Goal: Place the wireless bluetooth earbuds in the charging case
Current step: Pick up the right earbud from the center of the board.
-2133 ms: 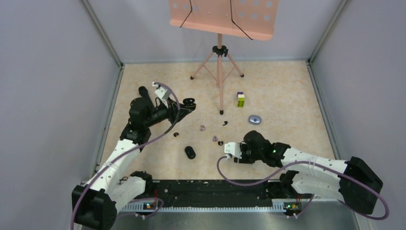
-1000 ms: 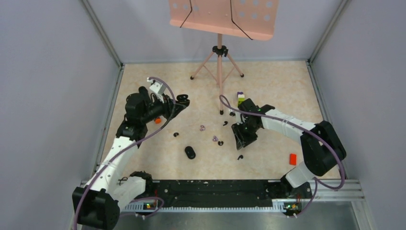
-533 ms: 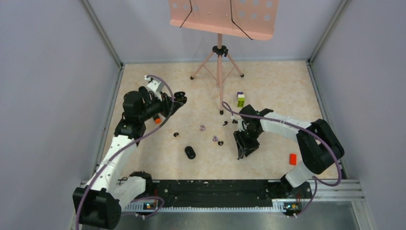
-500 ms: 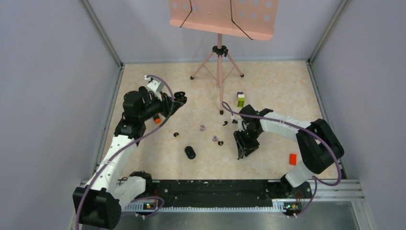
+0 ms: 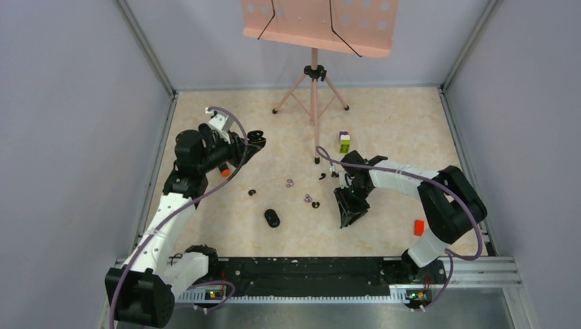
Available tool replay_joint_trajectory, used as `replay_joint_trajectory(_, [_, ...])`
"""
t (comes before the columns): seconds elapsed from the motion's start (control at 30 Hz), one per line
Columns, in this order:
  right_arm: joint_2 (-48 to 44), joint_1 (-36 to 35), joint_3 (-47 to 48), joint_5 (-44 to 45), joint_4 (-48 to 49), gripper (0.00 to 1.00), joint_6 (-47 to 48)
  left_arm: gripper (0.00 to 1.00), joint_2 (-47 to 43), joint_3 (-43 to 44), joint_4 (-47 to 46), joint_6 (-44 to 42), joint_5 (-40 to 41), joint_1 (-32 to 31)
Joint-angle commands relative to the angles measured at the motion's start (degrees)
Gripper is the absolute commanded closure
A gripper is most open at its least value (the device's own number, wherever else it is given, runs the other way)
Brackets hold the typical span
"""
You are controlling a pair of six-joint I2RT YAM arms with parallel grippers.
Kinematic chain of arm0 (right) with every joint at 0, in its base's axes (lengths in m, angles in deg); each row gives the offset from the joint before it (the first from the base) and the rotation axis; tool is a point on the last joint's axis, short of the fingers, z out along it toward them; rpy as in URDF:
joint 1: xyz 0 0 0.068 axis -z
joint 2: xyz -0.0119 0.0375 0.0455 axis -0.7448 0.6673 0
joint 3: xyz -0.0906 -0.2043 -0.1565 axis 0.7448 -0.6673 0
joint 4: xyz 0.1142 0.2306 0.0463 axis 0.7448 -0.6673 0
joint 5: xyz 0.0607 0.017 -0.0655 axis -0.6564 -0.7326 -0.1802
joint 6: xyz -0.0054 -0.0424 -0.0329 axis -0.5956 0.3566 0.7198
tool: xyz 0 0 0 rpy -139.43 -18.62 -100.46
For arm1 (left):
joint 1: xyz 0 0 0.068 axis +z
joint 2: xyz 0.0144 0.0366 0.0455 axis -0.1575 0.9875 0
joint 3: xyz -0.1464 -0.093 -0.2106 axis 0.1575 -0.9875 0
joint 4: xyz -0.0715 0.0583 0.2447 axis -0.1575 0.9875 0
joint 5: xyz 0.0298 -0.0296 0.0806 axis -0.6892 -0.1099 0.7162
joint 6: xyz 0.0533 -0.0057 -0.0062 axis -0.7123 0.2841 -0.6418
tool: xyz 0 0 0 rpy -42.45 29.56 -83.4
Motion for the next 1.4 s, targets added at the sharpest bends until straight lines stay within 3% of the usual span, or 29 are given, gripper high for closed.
replay_joint_trajectory(0.0, [1.80,0.56,-0.16,1.41,1.41,0.69,-0.87,1.00,-1.69,0.45,-2.55,0.21,-0.54,0.43])
replay_joint_trajectory(0.27, [3.68,0.18,-1.52,2.67,3.66,0.77,-1.49,1.00,-1.89,-0.04,-2.76,0.14,-0.81,0.62])
replay_joint_trajectory(0.37, [3.46,0.21,-1.36,2.90,4.62,1.00,-1.52,1.00,-2.08,-0.41,-2.81,0.22,-1.24,0.63])
replay_joint_trajectory(0.57, [-5.03,0.21,3.12,7.30,1.35,1.00,-1.91,1.00,-2.13,-2.28,-4.14,0.40,-4.44,0.63])
replay_joint_trajectory(0.77, [-9.58,-1.29,9.71,12.21,-1.35,1.00,6.31,1.00,0.94,-3.79,-8.11,1.87,-10.11,0.54])
replay_joint_trajectory(1.03, [-16.16,-2.23,21.40,19.08,-1.38,1.00,18.10,1.00,4.77,-3.69,-14.68,5.75,-10.86,-1.97])
replay_joint_trajectory(1.23, [-21.99,-11.06,26.65,27.67,7.95,1.00,28.43,1.00,5.61,-1.11,-12.80,0.10,-6.75,-10.11])
replay_joint_trajectory(1.37, [-23.82,-18.55,26.08,33.52,15.53,1.00,35.00,1.00,6.87,0.64,-14.64,1.74,-4.48,-14.02])
